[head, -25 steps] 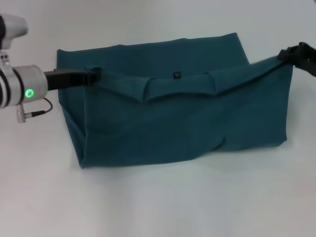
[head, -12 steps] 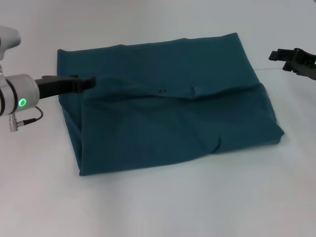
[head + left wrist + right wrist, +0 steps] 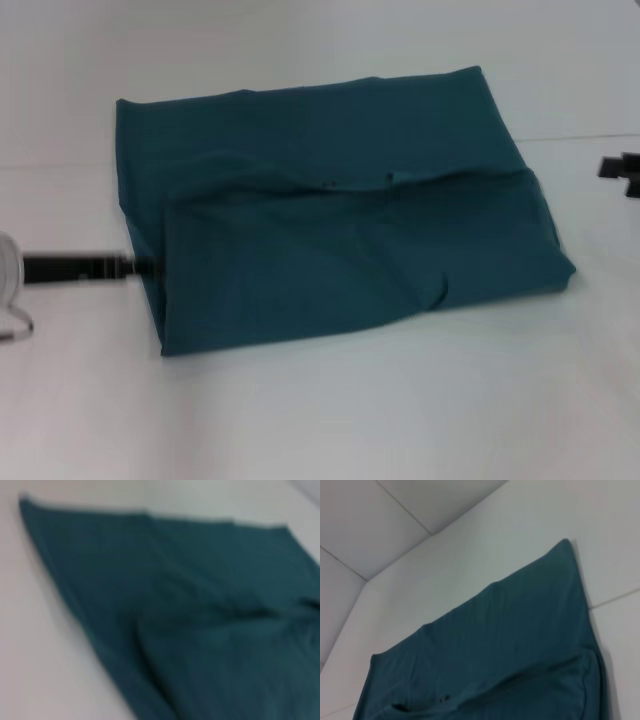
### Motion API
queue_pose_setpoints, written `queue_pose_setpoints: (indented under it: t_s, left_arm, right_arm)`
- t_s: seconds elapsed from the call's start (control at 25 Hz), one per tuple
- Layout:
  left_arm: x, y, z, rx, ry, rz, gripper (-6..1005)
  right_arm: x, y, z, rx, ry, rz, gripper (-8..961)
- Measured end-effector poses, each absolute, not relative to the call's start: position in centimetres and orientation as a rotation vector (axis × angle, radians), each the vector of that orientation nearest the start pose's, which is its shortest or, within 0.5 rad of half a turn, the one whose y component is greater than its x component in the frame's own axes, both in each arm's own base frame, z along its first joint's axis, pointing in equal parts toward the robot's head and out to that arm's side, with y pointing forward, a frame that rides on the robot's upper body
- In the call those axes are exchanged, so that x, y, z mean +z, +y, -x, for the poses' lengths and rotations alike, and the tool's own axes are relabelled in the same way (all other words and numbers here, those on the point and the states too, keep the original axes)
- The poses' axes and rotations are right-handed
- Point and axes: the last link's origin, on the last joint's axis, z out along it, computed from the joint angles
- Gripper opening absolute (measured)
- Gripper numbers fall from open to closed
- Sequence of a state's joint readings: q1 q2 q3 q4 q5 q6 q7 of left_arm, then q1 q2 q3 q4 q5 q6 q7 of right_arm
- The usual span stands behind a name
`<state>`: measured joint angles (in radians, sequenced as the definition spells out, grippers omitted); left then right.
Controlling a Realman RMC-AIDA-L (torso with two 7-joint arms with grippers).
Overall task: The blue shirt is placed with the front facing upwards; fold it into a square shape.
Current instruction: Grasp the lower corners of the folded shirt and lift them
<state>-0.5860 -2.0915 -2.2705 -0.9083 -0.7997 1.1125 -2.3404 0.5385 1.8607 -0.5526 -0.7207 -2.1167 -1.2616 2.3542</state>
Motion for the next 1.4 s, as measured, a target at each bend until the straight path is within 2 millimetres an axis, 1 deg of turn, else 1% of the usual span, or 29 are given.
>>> queue_pose_setpoints:
  t_s: [0.12,0.24,0.44,0.48,0.64,0.76,1.0,1.2,1.4]
  left_arm:
    - [1.6,38.7,27.2,-0.173,-1.457,2.201,673]
    - [1.0,38.0,26.4,-0.13,-1.497,2.22,676]
    - [0.7,37.2,26.2,-0.073,-1.561,2.204,763]
    - [0.7,37.1,26.2,-0.062,-1.567,2.199,763]
    - [0.2,37.1,26.5,-0.021,-1.574,2.186,762]
    - [-0.1,37.3,26.3,-0.026,-1.572,2.185,762]
    - [-1.4,37.9,26.2,-0.014,-1.579,2.201,761]
    - [-1.8,38.1,26.1,-0.003,-1.549,2.214,761]
    - [-2.3,38.2,25.9,0.049,-1.507,2.247,760]
  right_arm:
    - [13.7,37.5,-33.9,0.66,1.64,1.852,701]
    - [13.4,37.3,-34.2,0.654,1.645,1.85,700]
    - [13.0,37.3,-34.0,0.648,1.645,1.867,699]
    - [13.0,37.3,-34.0,0.648,1.644,1.869,698]
    - [13.0,37.4,-33.9,0.648,1.642,1.87,697]
    - [13.0,37.5,-33.8,0.649,1.639,1.871,697]
    - [12.9,37.6,-33.7,0.65,1.637,1.872,695]
    - [12.8,37.6,-33.7,0.653,1.639,1.873,693]
    - [12.7,37.5,-33.8,0.653,1.65,1.868,692]
